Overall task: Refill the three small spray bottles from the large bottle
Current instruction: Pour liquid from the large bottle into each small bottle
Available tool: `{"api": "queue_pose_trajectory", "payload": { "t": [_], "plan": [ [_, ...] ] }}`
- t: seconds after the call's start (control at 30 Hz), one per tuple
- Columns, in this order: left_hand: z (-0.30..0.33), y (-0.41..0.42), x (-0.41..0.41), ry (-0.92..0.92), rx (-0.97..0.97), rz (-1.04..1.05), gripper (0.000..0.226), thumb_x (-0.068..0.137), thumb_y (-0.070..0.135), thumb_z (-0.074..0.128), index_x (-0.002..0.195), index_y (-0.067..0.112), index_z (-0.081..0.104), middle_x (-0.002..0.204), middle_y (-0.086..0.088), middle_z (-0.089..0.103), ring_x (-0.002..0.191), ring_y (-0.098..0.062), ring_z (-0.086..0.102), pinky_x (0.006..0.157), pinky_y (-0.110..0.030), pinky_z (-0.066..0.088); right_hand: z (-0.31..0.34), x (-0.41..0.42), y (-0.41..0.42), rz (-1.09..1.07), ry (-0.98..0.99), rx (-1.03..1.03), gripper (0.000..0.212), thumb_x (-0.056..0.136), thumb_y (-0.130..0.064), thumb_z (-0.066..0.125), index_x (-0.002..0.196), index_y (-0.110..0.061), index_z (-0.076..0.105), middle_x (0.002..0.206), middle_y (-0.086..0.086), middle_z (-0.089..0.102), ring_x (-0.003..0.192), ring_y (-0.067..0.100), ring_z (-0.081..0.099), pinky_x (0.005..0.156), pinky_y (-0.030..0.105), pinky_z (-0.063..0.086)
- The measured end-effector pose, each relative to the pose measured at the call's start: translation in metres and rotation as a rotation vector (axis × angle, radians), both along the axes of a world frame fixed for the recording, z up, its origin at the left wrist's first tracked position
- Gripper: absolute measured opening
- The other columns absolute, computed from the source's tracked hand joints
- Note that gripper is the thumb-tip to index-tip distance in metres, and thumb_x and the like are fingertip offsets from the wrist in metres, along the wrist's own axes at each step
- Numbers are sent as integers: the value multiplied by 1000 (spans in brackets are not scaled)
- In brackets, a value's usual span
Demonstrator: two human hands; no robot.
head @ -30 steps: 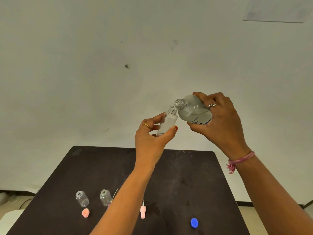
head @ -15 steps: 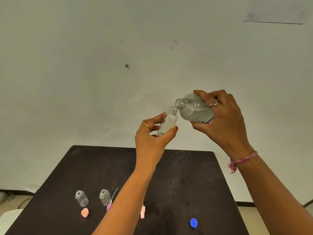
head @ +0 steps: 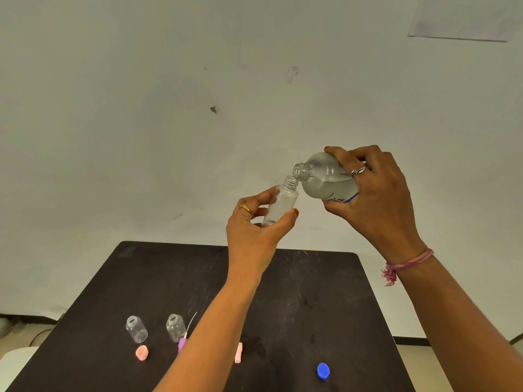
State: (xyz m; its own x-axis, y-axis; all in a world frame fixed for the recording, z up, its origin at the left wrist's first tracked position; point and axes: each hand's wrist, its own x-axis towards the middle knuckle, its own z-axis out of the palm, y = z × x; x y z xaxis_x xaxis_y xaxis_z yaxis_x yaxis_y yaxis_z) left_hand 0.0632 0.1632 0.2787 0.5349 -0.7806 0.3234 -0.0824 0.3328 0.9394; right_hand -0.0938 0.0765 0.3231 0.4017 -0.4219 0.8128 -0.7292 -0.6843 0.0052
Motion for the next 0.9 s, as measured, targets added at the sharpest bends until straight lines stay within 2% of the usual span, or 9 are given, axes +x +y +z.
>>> {"api": "queue_pose_trajectory", "payload": {
  "t": [0.53,0.9],
  "plan": [
    [2,1,-1,10,-2,-7,42,72,22,82,96,46,57,113,9,63,97,-3,59,63,-7,49,5,-2,2,-21,11,-13,77,59,-22,87,129,-16,55,107,14,58,94,32,55,74,38,49],
    [0,1,-2,7,11,-5,42,72,22,81,103,39,60,114,8,62,98,-4,59,64,-8,50,5,-2,4,-27,26,-22,77,60,-22,87,129,-15,55,107,15,58,94,32,55,75,39,48]
  ]
}}
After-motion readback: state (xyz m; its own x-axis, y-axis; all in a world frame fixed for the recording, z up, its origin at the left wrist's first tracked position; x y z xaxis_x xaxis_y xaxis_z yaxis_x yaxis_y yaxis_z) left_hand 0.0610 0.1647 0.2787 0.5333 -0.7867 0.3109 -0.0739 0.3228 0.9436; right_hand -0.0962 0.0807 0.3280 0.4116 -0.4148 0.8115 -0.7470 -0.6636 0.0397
